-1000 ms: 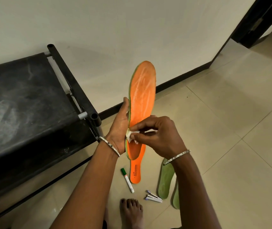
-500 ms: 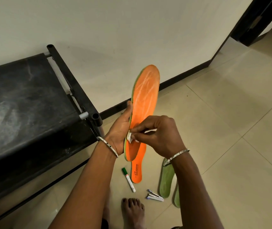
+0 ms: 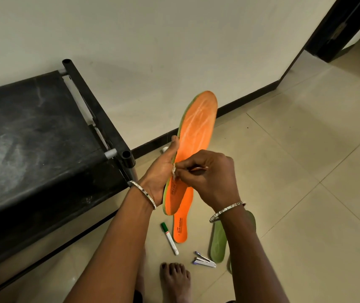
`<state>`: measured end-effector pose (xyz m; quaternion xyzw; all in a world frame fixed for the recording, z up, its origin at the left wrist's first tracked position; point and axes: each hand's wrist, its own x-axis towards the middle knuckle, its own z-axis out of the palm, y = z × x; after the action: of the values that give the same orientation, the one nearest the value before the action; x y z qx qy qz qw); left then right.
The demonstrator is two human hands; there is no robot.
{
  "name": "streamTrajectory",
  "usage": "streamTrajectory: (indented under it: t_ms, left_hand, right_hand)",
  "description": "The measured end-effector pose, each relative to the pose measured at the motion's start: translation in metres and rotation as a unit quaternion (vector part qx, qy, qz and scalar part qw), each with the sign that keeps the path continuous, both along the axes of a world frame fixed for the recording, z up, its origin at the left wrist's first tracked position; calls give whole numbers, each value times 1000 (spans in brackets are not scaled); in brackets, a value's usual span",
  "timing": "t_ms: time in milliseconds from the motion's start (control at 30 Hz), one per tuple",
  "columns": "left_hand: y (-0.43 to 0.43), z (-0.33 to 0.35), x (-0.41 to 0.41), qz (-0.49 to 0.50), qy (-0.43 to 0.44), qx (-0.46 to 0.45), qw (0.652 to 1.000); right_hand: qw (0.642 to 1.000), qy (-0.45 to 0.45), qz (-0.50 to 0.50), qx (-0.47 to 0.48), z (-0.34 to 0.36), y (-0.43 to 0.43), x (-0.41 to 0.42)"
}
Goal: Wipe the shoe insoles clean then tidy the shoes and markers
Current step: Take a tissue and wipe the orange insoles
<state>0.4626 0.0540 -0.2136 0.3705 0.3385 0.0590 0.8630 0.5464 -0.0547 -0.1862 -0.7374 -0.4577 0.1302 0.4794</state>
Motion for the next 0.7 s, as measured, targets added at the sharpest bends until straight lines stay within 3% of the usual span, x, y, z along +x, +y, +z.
streamTrajectory:
  t_ms: [167,267,467,700]
  left_hand:
    - [-15,5,6,-41,6,23,999]
    - [-14,2,7,-29,3,13,999]
    - [1,4,2,45,4,-1,999]
    - [-12,9,6,11,-9,1,1000]
  right_hand:
    - [985,-70,-150,48,-3,0,7]
    - [989,-40,-139,43,-3,-2,7]
    - [1000,-24,-5,-9,-2,6,-10]
    - [987,-68,-139,34,-6,3,2]
